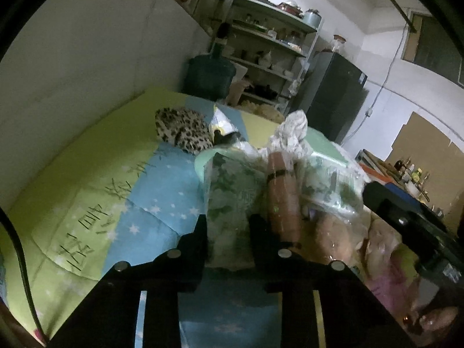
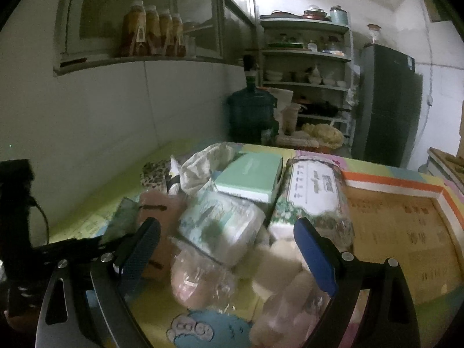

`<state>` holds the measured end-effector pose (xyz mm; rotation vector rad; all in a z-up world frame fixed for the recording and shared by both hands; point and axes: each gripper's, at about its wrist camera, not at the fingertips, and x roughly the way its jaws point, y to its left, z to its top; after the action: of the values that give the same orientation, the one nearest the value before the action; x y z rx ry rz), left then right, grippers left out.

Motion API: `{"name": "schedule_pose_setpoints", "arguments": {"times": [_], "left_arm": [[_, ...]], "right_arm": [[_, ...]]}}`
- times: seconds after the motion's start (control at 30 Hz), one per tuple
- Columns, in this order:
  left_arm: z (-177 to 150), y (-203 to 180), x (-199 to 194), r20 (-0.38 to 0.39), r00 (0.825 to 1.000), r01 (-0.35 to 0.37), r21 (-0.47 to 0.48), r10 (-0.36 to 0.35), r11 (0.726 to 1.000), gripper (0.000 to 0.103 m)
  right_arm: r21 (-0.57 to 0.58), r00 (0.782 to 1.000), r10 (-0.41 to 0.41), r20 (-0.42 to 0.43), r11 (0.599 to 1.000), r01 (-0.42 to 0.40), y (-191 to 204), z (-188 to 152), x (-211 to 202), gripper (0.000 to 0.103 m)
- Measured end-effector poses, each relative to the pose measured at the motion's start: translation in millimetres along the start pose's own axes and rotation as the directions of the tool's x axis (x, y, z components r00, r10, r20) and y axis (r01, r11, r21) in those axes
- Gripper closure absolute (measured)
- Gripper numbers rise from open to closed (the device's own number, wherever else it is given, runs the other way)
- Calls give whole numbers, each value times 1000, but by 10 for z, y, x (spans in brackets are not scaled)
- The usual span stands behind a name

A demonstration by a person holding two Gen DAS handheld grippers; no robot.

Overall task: Organize soft objects
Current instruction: 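Grasp the green-leaf tissue pack with the left tool while the right tool grasps a clear wipes pack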

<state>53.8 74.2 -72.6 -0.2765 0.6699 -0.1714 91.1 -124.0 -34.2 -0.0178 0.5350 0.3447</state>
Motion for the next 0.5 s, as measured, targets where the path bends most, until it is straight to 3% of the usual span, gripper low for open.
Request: {"name": "schedule_pose_setpoints", "arguments": {"times": [0.13,0.17,0.2,0.33,0.5], "left_arm": [[33,18,-73,26,1000,-4,15,4,1000,76],[38,23,-93,31,1000,-3,14,2,1000,76],[42,38,-117,38,999,-1,12,1,1000,76],[82,71,-195,66,998,-11,4,11,1000,76],[151,89,-253,93,995,-25,-4,25,1000,76]], "right_arm": [[-1,1000,-4,-31,1000,4,-19,44,155,12],[-1,999,0,-44,1000,0,-21,46,189,17],[-2,998,8,-66,1000,-8,-22,41,242,33],[-7,992,20,-126,1000,-21,-22,14,381,75],[16,992,47,-117,999,-45,-58,19,359,87]]}}
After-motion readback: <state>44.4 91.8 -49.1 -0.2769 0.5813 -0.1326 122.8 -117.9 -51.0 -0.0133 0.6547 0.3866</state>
